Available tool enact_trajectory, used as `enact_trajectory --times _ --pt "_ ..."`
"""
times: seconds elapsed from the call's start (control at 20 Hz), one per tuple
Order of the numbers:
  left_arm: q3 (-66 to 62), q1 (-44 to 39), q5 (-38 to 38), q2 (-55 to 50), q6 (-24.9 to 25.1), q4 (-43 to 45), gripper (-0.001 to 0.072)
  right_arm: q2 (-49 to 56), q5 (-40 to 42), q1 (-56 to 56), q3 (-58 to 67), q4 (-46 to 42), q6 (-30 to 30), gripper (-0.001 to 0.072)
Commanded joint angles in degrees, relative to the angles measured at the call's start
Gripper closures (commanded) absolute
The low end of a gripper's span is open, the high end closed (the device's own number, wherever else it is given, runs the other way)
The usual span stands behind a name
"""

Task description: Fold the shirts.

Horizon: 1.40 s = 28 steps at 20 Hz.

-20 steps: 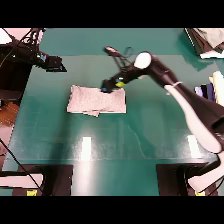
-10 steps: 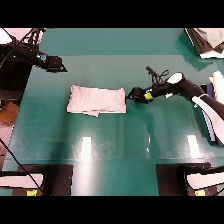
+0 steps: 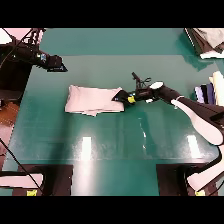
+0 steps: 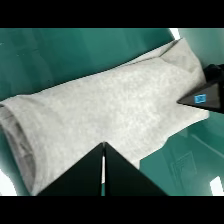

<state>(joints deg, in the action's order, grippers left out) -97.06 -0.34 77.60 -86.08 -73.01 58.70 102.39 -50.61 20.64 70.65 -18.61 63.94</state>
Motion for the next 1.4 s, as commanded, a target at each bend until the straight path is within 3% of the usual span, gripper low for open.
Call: enact_trajectory --times 0.0,0.05,0.25,0.55,0.75,0.95,1.15,1.35 --pt "0.0 0.0 0.5 0.0 0.0 0.0 0.0685 2.1 2.8 3.1 4.7 2.0 -1.6 0.0587" --pt "0.0 0.0 0.9 0.0 0.0 0.0 0.0685 2.1 2.9 3.1 5.6 2.1 -3.3 0.0693" --pt "0.0 0.0 2.1 0.0 -0.1 0.0 0.0685 -2.1 2.0 -0.9 6.7 0.8 -3.5 0.0695" --pt "0.0 -5.8 1.0 0.0 -0.1 -0.2 0.0685 -17.1 -4.5 -19.7 6.6 -21.2 6.7 0.0695" --pt "0.0 -11.4 -2.7 0.0 -0.1 -0.5 0.0685 -23.6 -8.2 -37.2 6.7 -31.1 8.2 0.0695" --pt "0.0 -16.4 -5.4 0.0 -0.5 -0.4 0.0685 -24.7 -6.7 -52.1 6.8 -30.9 5.6 0.0696" --pt "0.0 -19.7 -6.4 0.0 -0.5 -0.4 0.0685 -24.7 -0.1 -59.4 6.9 -30.2 4.3 0.0696" --pt "0.0 -20.2 -6.7 0.0 -0.7 -0.4 0.0685 -24.4 4.0 -61.7 8.2 -20.7 -2.9 0.0696"
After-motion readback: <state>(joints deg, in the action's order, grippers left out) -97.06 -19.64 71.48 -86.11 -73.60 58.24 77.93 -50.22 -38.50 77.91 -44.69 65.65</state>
